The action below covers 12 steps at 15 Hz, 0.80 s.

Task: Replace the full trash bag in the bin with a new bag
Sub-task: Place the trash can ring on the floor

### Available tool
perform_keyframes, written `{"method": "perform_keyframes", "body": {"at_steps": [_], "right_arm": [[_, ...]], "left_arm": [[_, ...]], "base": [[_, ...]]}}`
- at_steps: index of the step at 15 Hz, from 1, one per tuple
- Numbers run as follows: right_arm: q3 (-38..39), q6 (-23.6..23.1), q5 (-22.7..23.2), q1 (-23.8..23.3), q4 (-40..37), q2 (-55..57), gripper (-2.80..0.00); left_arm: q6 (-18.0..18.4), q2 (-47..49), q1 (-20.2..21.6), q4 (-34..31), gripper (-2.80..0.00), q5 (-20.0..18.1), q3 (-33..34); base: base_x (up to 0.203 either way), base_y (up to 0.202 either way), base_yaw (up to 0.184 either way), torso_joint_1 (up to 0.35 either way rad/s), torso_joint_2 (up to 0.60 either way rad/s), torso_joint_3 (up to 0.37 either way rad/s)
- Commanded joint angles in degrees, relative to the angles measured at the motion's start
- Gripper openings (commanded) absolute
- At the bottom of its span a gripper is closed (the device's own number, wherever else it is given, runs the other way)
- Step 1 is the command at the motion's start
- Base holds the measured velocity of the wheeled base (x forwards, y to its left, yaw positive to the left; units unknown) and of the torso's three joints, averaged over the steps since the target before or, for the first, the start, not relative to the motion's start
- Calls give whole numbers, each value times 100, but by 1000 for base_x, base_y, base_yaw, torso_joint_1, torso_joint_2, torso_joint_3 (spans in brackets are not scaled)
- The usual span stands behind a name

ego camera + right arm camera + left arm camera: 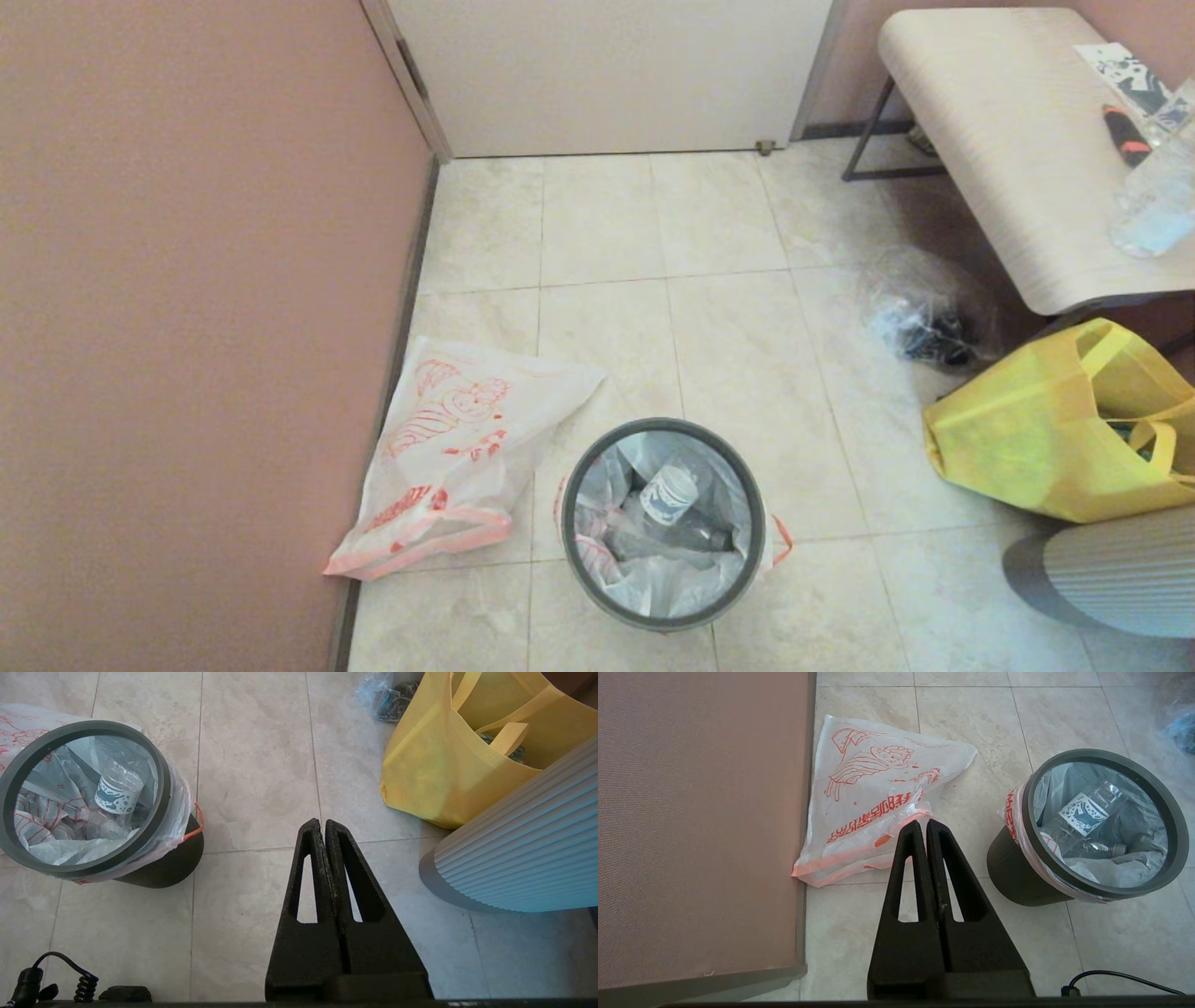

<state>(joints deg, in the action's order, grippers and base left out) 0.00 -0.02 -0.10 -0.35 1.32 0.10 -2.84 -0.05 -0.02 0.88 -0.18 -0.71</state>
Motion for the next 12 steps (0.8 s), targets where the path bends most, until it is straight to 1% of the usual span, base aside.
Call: {"method": "perform_keyframes", "body": {"at_steps": [1,10,12], "right_arm": [[62,-1,1,0,5,-1,-280],[62,-11,1,53,9,-1,-280],[17,-350,41,53,49,-1,-280]], "left_arm": [[-6,5,2,0,-280,1,0],[-6,5,2,0,-280,1,0],[-6,5,-2,0,-280,1,0]], "base": [[0,0,0,0,0,0],[0,0,0,0,0,0],[0,0,0,0,0,0]]}}
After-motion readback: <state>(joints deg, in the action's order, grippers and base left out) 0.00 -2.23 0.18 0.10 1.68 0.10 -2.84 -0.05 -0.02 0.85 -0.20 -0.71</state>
